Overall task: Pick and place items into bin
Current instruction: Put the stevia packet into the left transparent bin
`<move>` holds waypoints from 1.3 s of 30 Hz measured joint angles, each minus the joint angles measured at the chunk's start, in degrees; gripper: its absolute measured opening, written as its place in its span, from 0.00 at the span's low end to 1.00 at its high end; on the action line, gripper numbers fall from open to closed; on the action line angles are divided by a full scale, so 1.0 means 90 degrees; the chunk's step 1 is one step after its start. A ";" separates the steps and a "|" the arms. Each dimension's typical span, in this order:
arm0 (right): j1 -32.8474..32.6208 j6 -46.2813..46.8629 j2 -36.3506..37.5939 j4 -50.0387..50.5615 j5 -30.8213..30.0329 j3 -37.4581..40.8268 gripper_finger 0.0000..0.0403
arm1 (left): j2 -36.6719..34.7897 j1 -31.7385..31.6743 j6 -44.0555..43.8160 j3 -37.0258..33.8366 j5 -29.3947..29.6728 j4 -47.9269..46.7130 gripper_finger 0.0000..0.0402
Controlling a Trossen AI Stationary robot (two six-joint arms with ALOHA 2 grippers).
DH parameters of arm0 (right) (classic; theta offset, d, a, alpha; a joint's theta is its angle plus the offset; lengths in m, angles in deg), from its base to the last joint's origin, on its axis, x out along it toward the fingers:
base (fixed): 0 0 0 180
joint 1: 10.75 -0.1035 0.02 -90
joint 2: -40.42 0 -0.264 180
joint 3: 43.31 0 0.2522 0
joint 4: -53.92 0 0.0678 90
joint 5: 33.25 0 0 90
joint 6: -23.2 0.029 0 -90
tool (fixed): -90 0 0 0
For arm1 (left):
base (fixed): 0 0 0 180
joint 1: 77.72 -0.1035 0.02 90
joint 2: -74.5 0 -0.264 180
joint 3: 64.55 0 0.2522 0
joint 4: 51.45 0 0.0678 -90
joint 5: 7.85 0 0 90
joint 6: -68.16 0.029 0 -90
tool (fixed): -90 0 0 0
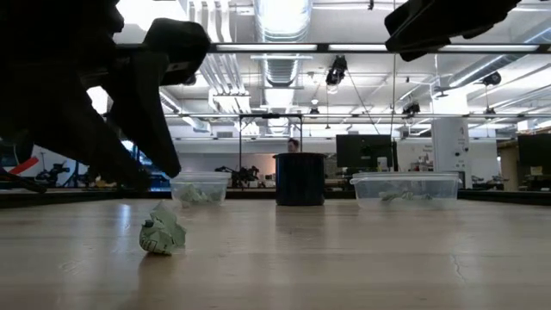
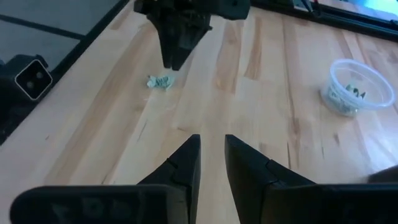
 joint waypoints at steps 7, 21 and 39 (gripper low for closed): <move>0.0000 -0.0005 -0.0012 -0.0041 0.0002 0.0000 0.15 | 0.0232 0.0005 -0.0001 0.0024 -0.0058 0.0006 0.19; 0.0000 -0.0007 -0.0012 -0.0063 0.0002 0.0000 0.15 | 0.0347 -0.0005 0.0110 0.0105 -0.0126 0.0057 0.19; 0.0000 0.0028 -0.0012 -0.0104 0.0005 0.0000 0.15 | 0.0399 -0.0037 0.0113 0.0068 -0.0292 0.0325 0.19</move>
